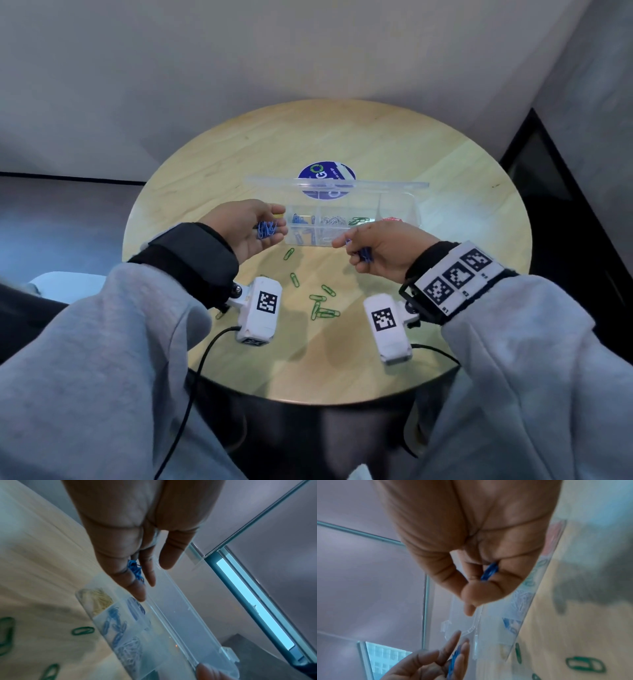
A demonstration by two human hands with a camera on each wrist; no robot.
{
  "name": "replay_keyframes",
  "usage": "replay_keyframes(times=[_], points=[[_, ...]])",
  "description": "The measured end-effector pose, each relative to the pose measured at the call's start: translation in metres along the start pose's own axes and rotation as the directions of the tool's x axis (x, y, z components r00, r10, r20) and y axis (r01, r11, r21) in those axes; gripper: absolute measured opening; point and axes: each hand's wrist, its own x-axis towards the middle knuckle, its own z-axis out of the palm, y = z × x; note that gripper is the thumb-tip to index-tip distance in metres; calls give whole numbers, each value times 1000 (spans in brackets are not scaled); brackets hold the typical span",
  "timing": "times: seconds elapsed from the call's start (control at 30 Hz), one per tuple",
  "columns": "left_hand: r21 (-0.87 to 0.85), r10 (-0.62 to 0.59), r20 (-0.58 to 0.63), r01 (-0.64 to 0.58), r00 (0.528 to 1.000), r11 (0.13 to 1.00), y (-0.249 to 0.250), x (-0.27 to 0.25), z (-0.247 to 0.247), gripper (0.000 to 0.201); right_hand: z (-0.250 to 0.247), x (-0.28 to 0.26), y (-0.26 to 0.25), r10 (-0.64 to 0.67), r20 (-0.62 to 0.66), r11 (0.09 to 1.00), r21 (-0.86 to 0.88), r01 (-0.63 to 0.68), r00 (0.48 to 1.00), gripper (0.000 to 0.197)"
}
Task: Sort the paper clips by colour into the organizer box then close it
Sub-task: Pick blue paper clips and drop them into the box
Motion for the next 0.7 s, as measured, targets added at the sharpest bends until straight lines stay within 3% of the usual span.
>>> replay_keyframes(times=[0.27, 0.4, 0.7], points=[[-90, 26, 5, -25, 1000, 996, 10, 22, 3, 27, 16, 21, -19, -3, -44, 890, 456, 23, 999, 29], [-101, 29, 28, -26, 999, 995, 11, 32, 10, 28, 27, 37, -27, -21, -48, 871, 489, 42, 999, 39], [-191, 63, 56, -51, 996, 980, 13, 44, 19, 22, 42, 68, -32, -41, -153, 881, 461, 108, 987, 32]])
